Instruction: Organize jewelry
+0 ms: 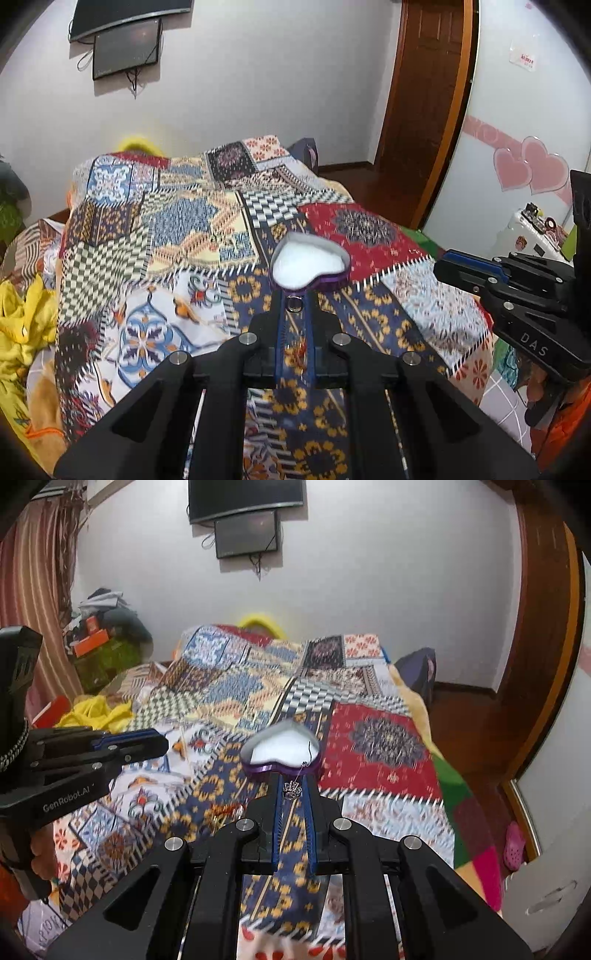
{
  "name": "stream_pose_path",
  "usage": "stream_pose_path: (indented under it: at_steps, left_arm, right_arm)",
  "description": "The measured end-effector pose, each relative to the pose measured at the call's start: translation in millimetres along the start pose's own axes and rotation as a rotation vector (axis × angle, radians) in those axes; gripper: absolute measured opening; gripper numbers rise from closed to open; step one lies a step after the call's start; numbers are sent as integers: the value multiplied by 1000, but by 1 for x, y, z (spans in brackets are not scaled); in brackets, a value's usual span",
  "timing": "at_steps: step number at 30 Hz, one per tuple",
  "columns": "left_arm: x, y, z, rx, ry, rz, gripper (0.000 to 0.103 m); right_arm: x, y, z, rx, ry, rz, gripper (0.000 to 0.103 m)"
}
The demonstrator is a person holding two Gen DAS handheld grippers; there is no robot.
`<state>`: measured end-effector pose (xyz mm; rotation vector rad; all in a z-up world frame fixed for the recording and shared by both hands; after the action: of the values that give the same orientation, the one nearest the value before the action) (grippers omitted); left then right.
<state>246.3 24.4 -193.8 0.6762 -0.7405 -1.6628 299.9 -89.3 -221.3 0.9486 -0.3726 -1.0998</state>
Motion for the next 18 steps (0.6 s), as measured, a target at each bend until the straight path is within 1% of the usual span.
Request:
stream_pose_path:
  at_steps: [4,12,14,16,18]
  left_arm:
    - [-1,13,-6,17,-4,2,9]
    - [0,35,-29,22,-14,-8,9]
    - [0,37,-34,22,-18,-8,9]
    - [-1,40,-42,19,-22,-9,8]
    - [-3,40,-49,10,-24,-6,9]
  right_arm:
    - [3,12,-8,22,-3,-3,10]
    - [2,30,-31,37,12,13,10]
    - [2,32,-36,34,24,7,10]
    - [0,32,-45,15,55,-10,10]
    - [-1,31,-52,0,64,-8,10]
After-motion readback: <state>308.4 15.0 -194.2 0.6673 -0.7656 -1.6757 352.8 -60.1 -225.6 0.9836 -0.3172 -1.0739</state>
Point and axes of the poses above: each gripper's, at about its wrist camera, not at the fingertips, and z roughly against the way its jaws point, x to its right, y to its top, the point moved 9 cm from there along -z, roughly the way its jaws point, and after that the axes turned 11 degrees about -z, right-handed, at the moved point
